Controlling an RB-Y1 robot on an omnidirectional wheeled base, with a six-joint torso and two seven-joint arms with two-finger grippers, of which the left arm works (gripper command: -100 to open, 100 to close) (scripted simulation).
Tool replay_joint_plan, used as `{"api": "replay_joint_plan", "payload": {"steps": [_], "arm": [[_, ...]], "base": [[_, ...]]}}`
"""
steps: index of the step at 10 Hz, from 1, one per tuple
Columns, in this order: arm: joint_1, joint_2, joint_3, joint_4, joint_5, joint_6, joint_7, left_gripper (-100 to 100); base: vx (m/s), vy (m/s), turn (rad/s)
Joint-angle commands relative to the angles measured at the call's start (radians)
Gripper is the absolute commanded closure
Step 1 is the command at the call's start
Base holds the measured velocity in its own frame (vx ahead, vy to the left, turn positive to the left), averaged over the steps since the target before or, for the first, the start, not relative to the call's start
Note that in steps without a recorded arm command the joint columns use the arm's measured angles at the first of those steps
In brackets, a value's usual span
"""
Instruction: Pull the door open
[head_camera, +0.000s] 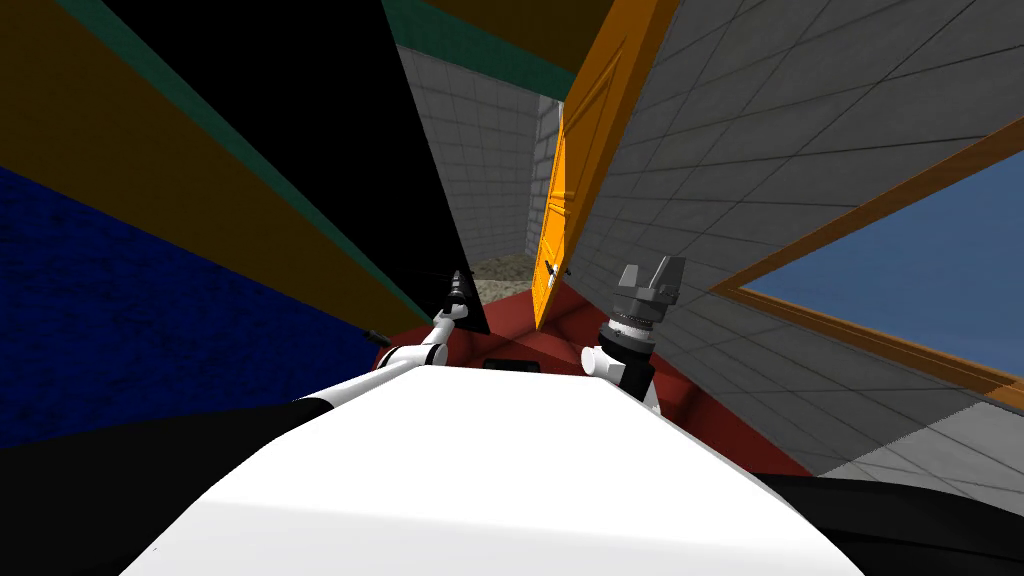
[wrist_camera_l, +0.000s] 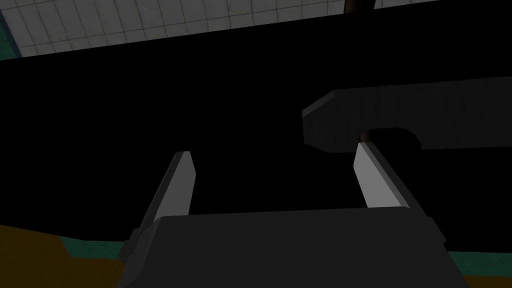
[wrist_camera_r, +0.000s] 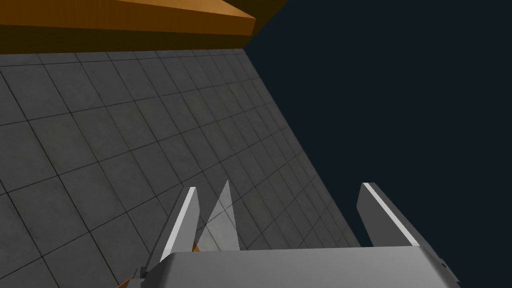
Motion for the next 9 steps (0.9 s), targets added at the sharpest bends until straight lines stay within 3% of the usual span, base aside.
{"api": "replay_joint_plan", "payload": {"steps": [1,2,4,5,7,9], "arm": [[0.009,0.006,-0.015,0.021,-0.001,0.011,0.021,-100],[0.010,0.008,-0.031,0.022,-0.004,0.012,0.040,-100],[0.010,0.008,-0.031,0.022,-0.004,0.012,0.040,-100],[0.010,0.013,-0.056,0.025,-0.008,0.014,0.068,-100],[0.011,0.016,-0.072,0.027,-0.011,0.015,0.087,-100],[0.011,0.022,-0.105,0.031,-0.016,0.017,0.124,-100]], "base": [[-0.090,0.161,-0.128],[-0.116,0.140,-0.151],[-0.051,0.071,-0.036],[-0.089,0.080,-0.109],[-0.075,0.116,-0.112],[-0.128,0.195,-0.190]]}}
